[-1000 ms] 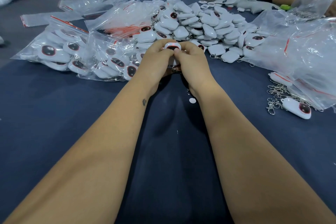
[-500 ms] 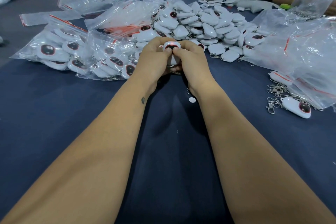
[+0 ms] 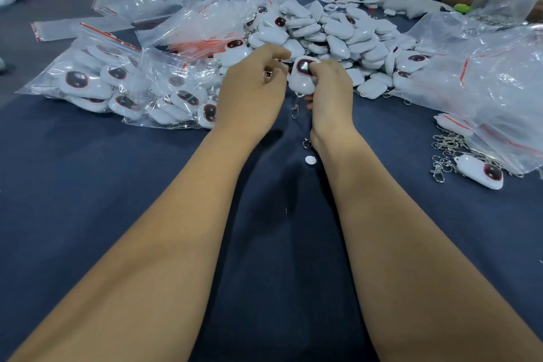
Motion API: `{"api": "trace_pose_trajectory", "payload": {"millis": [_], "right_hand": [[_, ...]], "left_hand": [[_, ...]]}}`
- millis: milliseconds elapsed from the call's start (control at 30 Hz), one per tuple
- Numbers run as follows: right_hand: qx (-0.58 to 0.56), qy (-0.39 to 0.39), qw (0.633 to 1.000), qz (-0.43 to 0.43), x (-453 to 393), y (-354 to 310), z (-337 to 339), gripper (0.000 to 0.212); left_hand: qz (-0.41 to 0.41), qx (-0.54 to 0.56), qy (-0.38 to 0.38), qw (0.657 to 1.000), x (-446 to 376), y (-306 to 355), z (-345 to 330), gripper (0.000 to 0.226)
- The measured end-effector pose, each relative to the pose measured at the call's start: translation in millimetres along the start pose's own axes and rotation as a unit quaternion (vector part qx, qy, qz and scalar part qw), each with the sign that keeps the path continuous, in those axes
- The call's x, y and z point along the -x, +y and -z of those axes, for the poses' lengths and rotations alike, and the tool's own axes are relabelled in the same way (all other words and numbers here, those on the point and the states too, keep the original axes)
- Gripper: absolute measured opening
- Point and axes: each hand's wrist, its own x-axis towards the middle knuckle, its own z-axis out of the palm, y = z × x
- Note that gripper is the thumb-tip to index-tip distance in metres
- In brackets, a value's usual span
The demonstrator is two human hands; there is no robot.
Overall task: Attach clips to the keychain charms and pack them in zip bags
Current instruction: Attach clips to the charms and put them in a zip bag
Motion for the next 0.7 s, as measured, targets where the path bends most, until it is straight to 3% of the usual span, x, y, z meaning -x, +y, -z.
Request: {"api": "trace_pose_trajectory", "payload": {"millis": [100,200,333,533,700], "right_hand": [[-0.003,-0.003,1.000,-0.025,-2.2,1.9,-1.4,0.012],[-0.016,-0.021,0.999,-0.036,-3.6,3.2,-2.2,0.011],[-0.006,-0.045,0.998,-0.044,-5.9,5.0,-3.6,0.008],[-0.180,-0.124,0.972,-0.083,-1.5,3.8,-5.6,0.012],[-0.214,-0.177,0.956,-0.091,2.6,5.3,-10.2,0.015]], "left_hand": [[-0.038,-0.165,0.045,0.985,-1.8,-2.3,8.3,0.030],[-0.056,-0.356,0.054,0.931,-5.0,-8.5,10.2,0.039],[0.002,-0.436,0.024,0.900,-2.8,-13.7,8.1,0.045],[-0.029,-0.372,0.045,0.927,-5.5,-12.0,10.4,0.034],[0.011,-0.165,0.103,0.981,-3.3,-6.2,12.9,0.031]]}}
